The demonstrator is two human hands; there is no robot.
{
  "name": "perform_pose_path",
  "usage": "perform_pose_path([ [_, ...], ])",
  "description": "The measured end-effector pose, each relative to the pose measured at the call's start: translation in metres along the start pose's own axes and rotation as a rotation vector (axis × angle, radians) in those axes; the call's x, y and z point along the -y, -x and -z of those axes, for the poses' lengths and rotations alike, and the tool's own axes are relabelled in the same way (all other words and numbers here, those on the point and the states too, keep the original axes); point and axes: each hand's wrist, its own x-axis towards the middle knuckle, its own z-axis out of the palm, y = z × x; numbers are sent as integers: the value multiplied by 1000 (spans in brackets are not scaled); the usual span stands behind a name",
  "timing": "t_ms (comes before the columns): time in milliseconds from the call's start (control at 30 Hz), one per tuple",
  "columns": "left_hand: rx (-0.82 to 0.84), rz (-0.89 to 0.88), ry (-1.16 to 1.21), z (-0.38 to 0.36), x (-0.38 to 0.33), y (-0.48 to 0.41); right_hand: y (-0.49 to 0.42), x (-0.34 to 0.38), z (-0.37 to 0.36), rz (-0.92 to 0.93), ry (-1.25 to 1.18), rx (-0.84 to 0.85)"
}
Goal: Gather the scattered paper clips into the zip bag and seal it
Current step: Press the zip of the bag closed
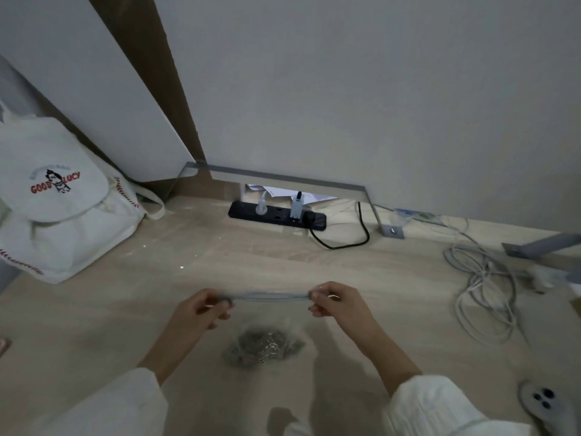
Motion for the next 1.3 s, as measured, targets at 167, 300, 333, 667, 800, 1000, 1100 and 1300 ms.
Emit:
perform_pose_path([
  [167, -11, -46, -19, -4, -2, -8, -12, 1, 10, -1, 142, 4],
  [300, -25, -48, -40, -6, -1, -11, -17, 1, 21, -29, 181, 83],
  [333, -33, -47, -44, -6, -1, -11, -17, 1, 23, -29, 194, 94],
  [667, -92, -85, -80, -9, 8, -17, -26, -9, 27, 31, 252, 141],
  [800, -79, -57, 22, -9, 8, -16, -30, -9, 24, 23, 235, 134],
  [1000, 67, 25, -44, -1, 5, -18, -28, -4, 25, 6, 228, 228],
  [1100, 52, -4, -93, -3, 5, -17, -28, -5, 25, 13, 286, 245],
  [1300, 187, -44, -132, -2, -13, -16, -27, -2, 31, 65, 332, 244],
])
